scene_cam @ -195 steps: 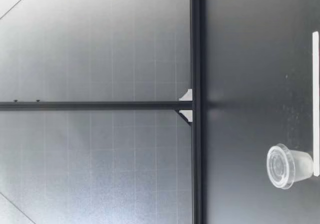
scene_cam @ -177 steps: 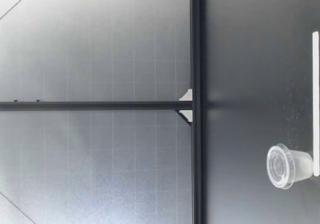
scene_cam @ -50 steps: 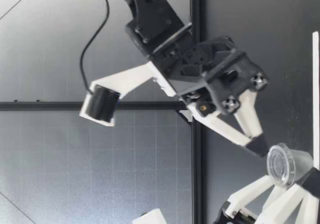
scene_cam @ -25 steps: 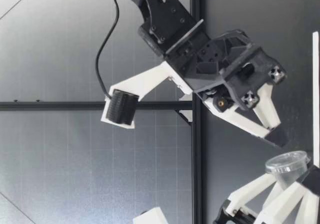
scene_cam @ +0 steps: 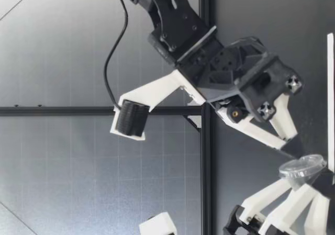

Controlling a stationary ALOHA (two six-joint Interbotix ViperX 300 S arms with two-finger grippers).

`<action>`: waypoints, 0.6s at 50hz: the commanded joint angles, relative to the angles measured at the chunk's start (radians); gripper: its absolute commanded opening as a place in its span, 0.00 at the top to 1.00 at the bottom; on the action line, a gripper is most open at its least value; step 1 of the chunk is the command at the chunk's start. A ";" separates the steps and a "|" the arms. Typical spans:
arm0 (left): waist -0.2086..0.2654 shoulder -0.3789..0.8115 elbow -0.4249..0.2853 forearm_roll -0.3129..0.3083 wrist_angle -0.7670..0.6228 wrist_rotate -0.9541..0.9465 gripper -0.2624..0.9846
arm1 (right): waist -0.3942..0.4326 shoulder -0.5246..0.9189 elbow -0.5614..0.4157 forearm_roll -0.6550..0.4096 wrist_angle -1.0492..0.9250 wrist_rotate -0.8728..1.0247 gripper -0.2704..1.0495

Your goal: Pick up the plastic cup and open its lid.

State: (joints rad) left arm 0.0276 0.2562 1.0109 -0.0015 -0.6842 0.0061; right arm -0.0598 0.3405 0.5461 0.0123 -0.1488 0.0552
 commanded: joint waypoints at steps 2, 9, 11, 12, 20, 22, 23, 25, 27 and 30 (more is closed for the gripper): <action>-0.003 -0.037 -0.011 -0.002 -0.003 0.002 0.66 | 0.003 -0.146 0.035 -0.005 -0.009 -0.008 0.95; -0.006 -0.097 -0.012 -0.002 -0.031 0.002 0.66 | 0.020 -0.354 0.141 -0.046 -0.087 -0.029 0.94; -0.008 -0.112 -0.015 0.000 -0.044 0.002 0.66 | 0.031 -0.408 0.175 -0.072 -0.133 -0.044 0.94; -0.008 -0.120 -0.015 -0.002 -0.054 0.002 0.66 | 0.032 -0.425 0.189 -0.083 -0.153 -0.052 0.94; -0.008 -0.176 -0.018 -0.002 -0.209 -0.002 0.66 | 0.038 -0.517 0.285 -0.138 -0.282 -0.161 0.94; -0.008 -0.181 -0.020 -0.003 -0.256 -0.002 0.66 | 0.038 -0.529 0.299 -0.138 -0.299 -0.209 0.93; -0.008 -0.183 -0.023 -0.003 -0.281 -0.003 0.66 | 0.038 -0.535 0.302 -0.138 -0.301 -0.229 0.93; -0.008 -0.184 -0.028 -0.003 -0.336 -0.014 0.66 | 0.038 -0.548 0.307 -0.138 -0.301 -0.285 0.92; -0.008 -0.184 -0.032 -0.003 -0.376 -0.029 0.66 | 0.038 -0.557 0.308 -0.138 -0.301 -0.334 0.90; -0.008 -0.179 -0.043 -0.003 -0.433 -0.055 0.66 | 0.038 -0.577 0.308 -0.138 -0.302 -0.423 0.87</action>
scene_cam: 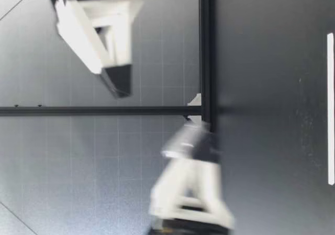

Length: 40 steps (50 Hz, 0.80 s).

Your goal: Pick up the plastic cup and open its lid.

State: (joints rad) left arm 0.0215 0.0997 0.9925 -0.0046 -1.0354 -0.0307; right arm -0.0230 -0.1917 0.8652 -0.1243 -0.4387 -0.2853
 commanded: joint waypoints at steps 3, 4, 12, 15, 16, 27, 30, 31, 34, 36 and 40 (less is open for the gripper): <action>-0.002 -0.018 -0.038 0.000 -0.114 -0.035 0.66 | 0.002 -0.064 -0.008 0.000 -0.012 -0.160 0.84; -0.002 -0.018 -0.046 0.000 -0.129 -0.043 0.66 | 0.000 -0.071 -0.006 0.000 -0.012 -0.186 0.82; -0.002 -0.025 -0.081 0.000 -0.172 -0.089 0.66 | -0.003 -0.121 0.025 0.005 -0.025 -0.400 0.64; -0.002 -0.023 -0.097 -0.002 -0.172 -0.103 0.66 | -0.009 -0.140 0.038 0.015 -0.044 -0.469 0.56; -0.002 -0.023 -0.101 0.000 -0.173 -0.110 0.66 | -0.011 -0.144 0.043 0.018 -0.055 -0.488 0.54; -0.002 -0.026 -0.127 -0.005 -0.183 -0.150 0.66 | -0.020 -0.175 0.087 0.028 -0.210 -0.707 0.41; -0.002 -0.020 -0.127 -0.005 -0.183 -0.152 0.66 | -0.018 -0.163 0.094 0.029 -0.221 -0.769 0.41; -0.002 -0.018 -0.126 -0.005 -0.183 -0.152 0.66 | -0.018 -0.156 0.094 0.031 -0.219 -0.784 0.41; -0.002 -0.011 -0.123 -0.005 -0.183 -0.156 0.66 | -0.018 -0.130 0.094 0.035 -0.219 -0.825 0.41; -0.002 -0.008 -0.121 -0.005 -0.181 -0.160 0.66 | -0.020 -0.110 0.089 0.038 -0.219 -0.833 0.41; -0.002 -0.002 -0.123 -0.005 -0.181 -0.178 0.66 | -0.018 -0.069 0.081 0.044 -0.219 -0.838 0.41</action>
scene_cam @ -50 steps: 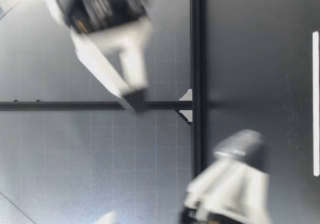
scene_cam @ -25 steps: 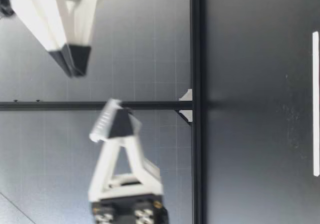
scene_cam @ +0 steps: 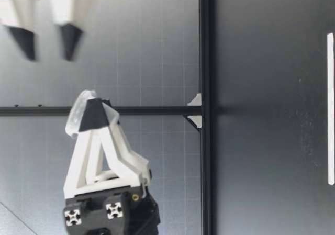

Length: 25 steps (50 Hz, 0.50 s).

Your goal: Pick up the plastic cup and open its lid.

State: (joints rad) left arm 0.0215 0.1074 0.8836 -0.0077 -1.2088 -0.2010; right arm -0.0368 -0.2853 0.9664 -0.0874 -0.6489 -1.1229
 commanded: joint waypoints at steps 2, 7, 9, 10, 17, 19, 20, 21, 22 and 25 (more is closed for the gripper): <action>-0.002 -0.006 -0.014 -0.002 -0.008 -0.021 0.66 | -0.005 0.044 -0.026 0.011 -0.015 -0.002 0.41; -0.002 0.006 -0.017 0.003 -0.009 -0.029 0.66 | -0.005 0.084 -0.044 0.025 -0.029 -0.005 0.41; -0.002 0.009 -0.017 0.003 -0.009 -0.031 0.66 | -0.005 0.094 -0.051 0.032 -0.037 -0.009 0.41; -0.002 0.011 -0.017 0.005 -0.009 -0.031 0.66 | -0.005 0.097 -0.055 0.037 -0.038 -0.011 0.41; -0.002 0.014 -0.015 0.009 -0.012 -0.032 0.66 | -0.014 0.112 -0.066 0.064 -0.043 -0.012 0.41; -0.002 0.012 -0.015 0.011 -0.012 -0.032 0.66 | -0.020 0.117 -0.066 0.067 -0.043 -0.014 0.41; -0.002 0.012 -0.014 0.012 -0.012 -0.032 0.66 | -0.023 0.118 -0.066 0.069 -0.043 -0.012 0.41; -0.002 0.012 -0.014 0.012 -0.012 -0.032 0.66 | -0.025 0.120 -0.066 0.069 -0.043 -0.014 0.41; -0.002 0.011 -0.012 0.014 -0.012 -0.032 0.66 | -0.028 0.120 -0.066 0.071 -0.043 -0.012 0.41; -0.002 0.011 -0.012 0.014 -0.012 -0.032 0.66 | -0.034 0.121 -0.066 0.072 -0.043 -0.014 0.41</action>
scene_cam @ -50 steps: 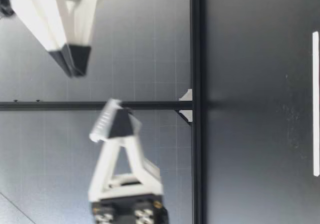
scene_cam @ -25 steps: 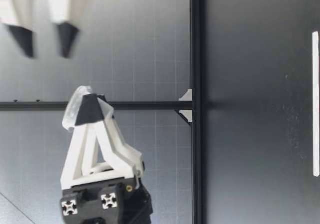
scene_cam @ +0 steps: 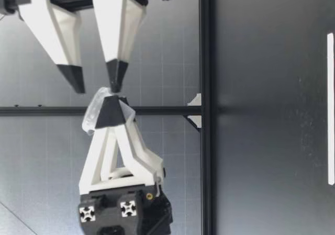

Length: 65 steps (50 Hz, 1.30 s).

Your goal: Pick up the plastic cup and open its lid.

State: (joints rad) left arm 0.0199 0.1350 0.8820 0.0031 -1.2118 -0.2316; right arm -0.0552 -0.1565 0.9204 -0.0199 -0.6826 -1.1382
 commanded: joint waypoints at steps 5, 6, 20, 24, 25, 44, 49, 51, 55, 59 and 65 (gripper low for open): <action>0.000 -0.017 -0.009 0.003 -0.009 -0.002 0.66 | -0.025 -0.006 -0.020 0.005 -0.009 0.002 0.41; 0.000 -0.017 -0.009 0.003 -0.009 -0.002 0.66 | -0.028 -0.006 -0.020 0.006 -0.009 0.002 0.41; 0.000 -0.017 -0.006 0.005 -0.011 -0.003 0.66 | -0.037 -0.006 -0.023 0.006 -0.011 0.003 0.41; -0.002 -0.015 -0.005 0.008 -0.009 -0.003 0.66 | -0.038 -0.012 -0.023 0.008 -0.014 0.002 0.41; -0.002 -0.014 -0.003 0.008 -0.009 -0.003 0.66 | -0.040 -0.015 -0.023 0.006 -0.014 0.002 0.41; -0.008 -0.005 0.011 0.009 0.000 -0.003 0.66 | -0.066 -0.155 0.032 0.008 -0.098 0.017 0.41; -0.008 -0.009 0.011 0.018 0.002 0.015 0.66 | -0.064 -0.158 0.052 0.009 -0.106 0.038 0.41; -0.008 -0.011 0.011 0.031 0.005 0.021 0.66 | -0.057 -0.155 0.058 0.015 -0.106 0.075 0.41; -0.008 -0.018 0.011 0.066 0.025 0.052 0.66 | -0.037 -0.152 0.066 0.048 -0.103 0.195 0.41; -0.008 -0.031 0.011 0.089 0.069 0.091 0.66 | -0.015 -0.146 0.072 0.066 -0.100 0.365 0.41; -0.008 -0.069 0.011 0.089 0.153 0.137 0.66 | 0.012 -0.143 0.091 0.060 -0.095 0.676 0.41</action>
State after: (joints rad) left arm 0.0123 0.1212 0.9004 0.0890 -1.0983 -0.1135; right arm -0.0660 -0.2930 1.0109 0.0399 -0.7747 -0.6489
